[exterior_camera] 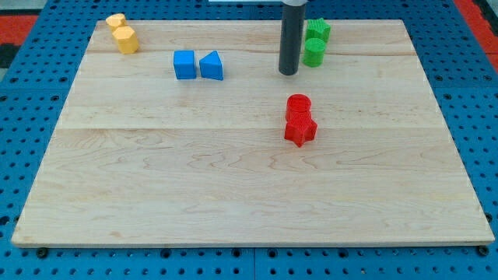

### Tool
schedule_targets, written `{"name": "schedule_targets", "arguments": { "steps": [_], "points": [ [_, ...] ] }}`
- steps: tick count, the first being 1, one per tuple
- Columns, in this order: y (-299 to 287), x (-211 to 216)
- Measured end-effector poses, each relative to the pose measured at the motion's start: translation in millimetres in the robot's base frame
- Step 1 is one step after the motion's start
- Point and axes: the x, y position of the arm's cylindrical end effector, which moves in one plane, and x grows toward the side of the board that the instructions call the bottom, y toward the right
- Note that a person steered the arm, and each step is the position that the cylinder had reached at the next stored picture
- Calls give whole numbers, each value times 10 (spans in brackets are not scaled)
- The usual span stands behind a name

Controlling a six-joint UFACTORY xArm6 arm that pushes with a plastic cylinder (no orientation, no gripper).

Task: Move the red blocks towards the right side to form a vertical line

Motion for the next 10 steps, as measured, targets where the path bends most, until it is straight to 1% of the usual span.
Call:
{"name": "schedule_targets", "arguments": {
  "steps": [1, 2, 3, 4, 5, 6, 7, 8, 9, 10],
  "points": [
    [133, 184],
    [470, 244],
    [639, 416],
    [675, 518],
    [841, 621],
    [863, 920],
    [863, 1335],
    [863, 1604],
    [447, 1624],
    [206, 1678]
  ]
}}
